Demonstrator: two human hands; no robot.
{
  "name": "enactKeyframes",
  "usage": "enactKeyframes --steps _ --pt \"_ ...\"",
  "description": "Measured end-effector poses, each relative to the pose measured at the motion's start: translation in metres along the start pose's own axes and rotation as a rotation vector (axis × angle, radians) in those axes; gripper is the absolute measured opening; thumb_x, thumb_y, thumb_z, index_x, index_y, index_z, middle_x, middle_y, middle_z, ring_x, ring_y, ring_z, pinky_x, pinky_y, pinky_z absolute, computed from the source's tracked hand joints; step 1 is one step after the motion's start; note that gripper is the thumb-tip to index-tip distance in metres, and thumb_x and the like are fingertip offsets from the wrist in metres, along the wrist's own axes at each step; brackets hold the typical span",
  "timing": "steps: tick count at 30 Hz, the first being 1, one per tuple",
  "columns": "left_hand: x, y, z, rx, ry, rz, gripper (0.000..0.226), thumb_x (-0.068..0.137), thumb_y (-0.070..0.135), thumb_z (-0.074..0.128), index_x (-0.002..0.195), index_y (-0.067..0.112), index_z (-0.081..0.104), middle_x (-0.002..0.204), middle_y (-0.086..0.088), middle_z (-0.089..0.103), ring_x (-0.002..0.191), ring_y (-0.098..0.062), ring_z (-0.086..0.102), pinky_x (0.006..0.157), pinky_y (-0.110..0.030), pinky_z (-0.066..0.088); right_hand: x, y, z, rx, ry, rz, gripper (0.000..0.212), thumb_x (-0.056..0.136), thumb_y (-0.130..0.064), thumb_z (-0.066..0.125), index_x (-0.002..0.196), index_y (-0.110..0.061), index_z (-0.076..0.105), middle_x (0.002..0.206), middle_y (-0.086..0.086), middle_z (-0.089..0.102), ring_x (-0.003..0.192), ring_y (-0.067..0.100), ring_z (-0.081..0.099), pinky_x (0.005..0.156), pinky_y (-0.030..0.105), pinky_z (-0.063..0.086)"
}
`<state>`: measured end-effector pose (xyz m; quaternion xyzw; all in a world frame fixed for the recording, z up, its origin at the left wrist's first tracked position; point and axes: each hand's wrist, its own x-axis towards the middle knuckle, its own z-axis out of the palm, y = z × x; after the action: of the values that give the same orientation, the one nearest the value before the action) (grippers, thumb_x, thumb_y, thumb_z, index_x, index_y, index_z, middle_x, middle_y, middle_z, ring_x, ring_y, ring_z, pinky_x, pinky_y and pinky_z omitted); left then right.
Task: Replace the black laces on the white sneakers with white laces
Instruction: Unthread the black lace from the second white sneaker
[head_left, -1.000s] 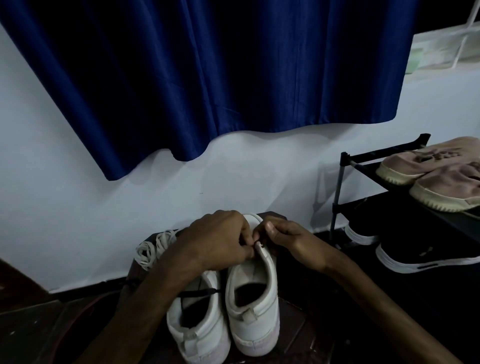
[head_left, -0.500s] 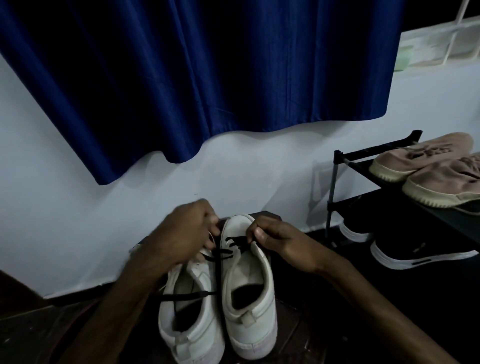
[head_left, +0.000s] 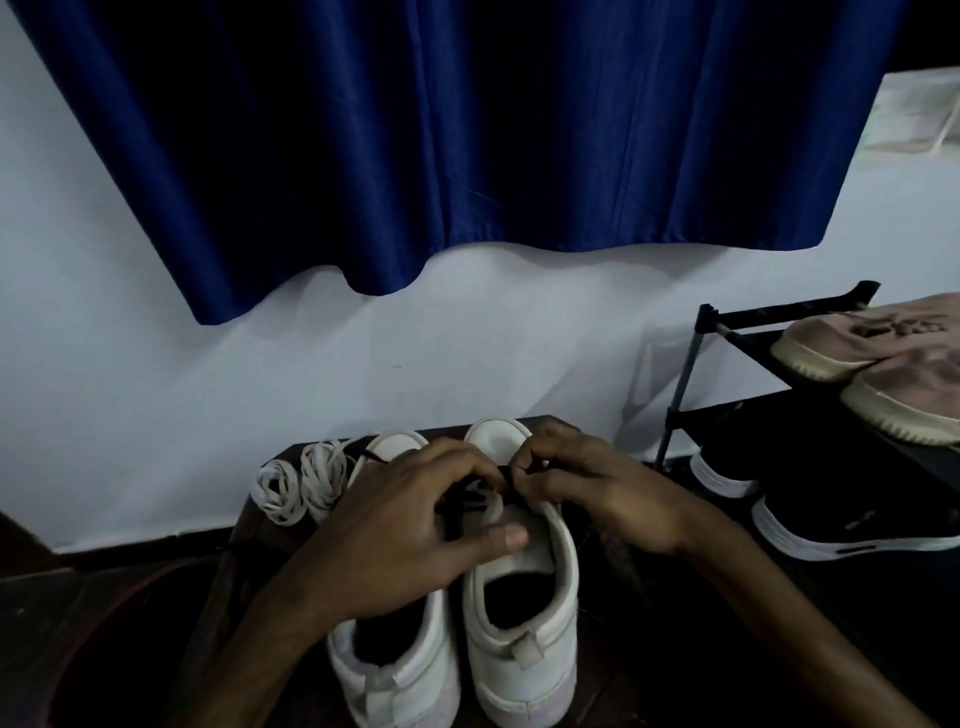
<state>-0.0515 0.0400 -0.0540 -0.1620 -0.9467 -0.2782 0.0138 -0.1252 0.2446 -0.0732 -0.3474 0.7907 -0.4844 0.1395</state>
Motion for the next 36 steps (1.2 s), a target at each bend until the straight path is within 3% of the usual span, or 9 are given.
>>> enactKeyframes --steps 4,8,12,15,19,24,29,33,36 --pt "0.0 -0.021 -0.001 -0.237 -0.068 0.032 0.042 0.081 0.062 0.064 0.114 0.036 0.062 0.129 0.018 0.055 0.125 -0.006 0.052 0.104 -0.039 0.042 0.004 -0.012 0.006 -0.213 0.01 0.05 0.012 0.078 -0.038 0.054 0.077 -0.035 0.066 0.096 -0.003 0.055 0.089 0.0 0.049 0.075 0.014 0.033" --pt "-0.001 -0.029 0.004 -0.272 -0.022 0.042 0.044 0.079 0.062 0.068 0.113 0.035 0.06 0.125 0.017 0.057 0.121 -0.008 0.054 0.102 -0.043 0.043 0.006 -0.013 0.017 -0.159 0.071 0.084 0.005 0.072 -0.032 0.064 0.069 -0.032 0.067 0.094 -0.002 0.057 0.083 -0.001 0.053 0.074 0.015 0.037" --pt "-0.004 -0.032 0.004 -0.179 0.002 0.055 0.046 0.078 0.069 0.064 0.112 0.039 0.057 0.121 0.024 0.055 0.117 -0.001 0.054 0.098 -0.04 0.044 0.008 0.001 0.027 0.407 0.129 0.236 0.006 0.07 -0.017 0.066 0.07 -0.012 0.068 0.095 0.007 0.056 0.091 0.02 0.058 0.085 0.032 0.045" --pt "-0.008 -0.032 0.004 -0.104 0.038 0.044 0.049 0.075 0.077 0.056 0.11 0.042 0.055 0.12 0.03 0.052 0.115 0.004 0.051 0.1 -0.04 0.04 0.007 0.013 0.028 0.881 0.12 0.406 0.036 0.063 -0.019 0.069 0.092 0.0 0.064 0.095 0.016 0.054 0.093 0.03 0.051 0.088 0.047 0.04" --pt "-0.009 -0.028 0.005 -0.012 0.066 0.007 0.057 0.069 0.088 0.043 0.11 0.048 0.051 0.122 0.037 0.047 0.116 0.01 0.044 0.112 -0.05 0.02 0.008 0.016 0.028 1.137 0.316 0.382 0.049 0.039 -0.022 0.083 0.072 -0.012 0.048 0.074 0.005 0.046 0.07 0.02 0.045 0.07 0.035 0.036" --pt "-0.01 -0.025 0.01 -0.042 0.124 -0.002 0.057 0.067 0.088 0.046 0.106 0.047 0.052 0.119 0.036 0.048 0.115 0.01 0.045 0.113 -0.047 0.016 0.003 -0.016 0.015 0.359 0.355 0.232 0.007 0.087 -0.013 0.066 0.091 -0.007 0.068 0.089 0.002 0.066 0.083 0.013 0.062 0.071 0.023 0.045" --pt "-0.009 -0.024 0.013 -0.109 0.159 -0.011 0.052 0.067 0.082 0.052 0.104 0.046 0.053 0.115 0.034 0.048 0.113 0.009 0.046 0.107 -0.039 0.019 0.002 -0.036 0.011 -0.449 0.051 0.002 0.013 0.091 -0.027 0.062 0.091 -0.026 0.075 0.106 -0.018 0.06 0.103 0.0 0.055 0.093 0.023 0.041" --pt "-0.009 -0.024 0.014 -0.124 0.206 -0.003 0.042 0.072 0.074 0.056 0.1 0.043 0.052 0.107 0.028 0.053 0.108 0.006 0.051 0.107 -0.051 0.028 0.009 -0.035 0.023 -0.612 0.014 0.051 0.038 0.076 -0.048 0.04 0.09 -0.033 0.072 0.113 -0.026 0.056 0.109 0.003 0.048 0.094 0.039 0.044" --pt "-0.009 -0.024 0.015 -0.149 0.215 -0.003 0.043 0.071 0.072 0.058 0.101 0.041 0.053 0.107 0.026 0.055 0.108 0.005 0.052 0.107 -0.051 0.027 0.012 -0.027 0.019 -0.44 0.017 0.001 0.017 0.082 -0.031 0.06 0.084 -0.022 0.074 0.111 -0.016 0.061 0.103 0.001 0.054 0.088 0.026 0.044"
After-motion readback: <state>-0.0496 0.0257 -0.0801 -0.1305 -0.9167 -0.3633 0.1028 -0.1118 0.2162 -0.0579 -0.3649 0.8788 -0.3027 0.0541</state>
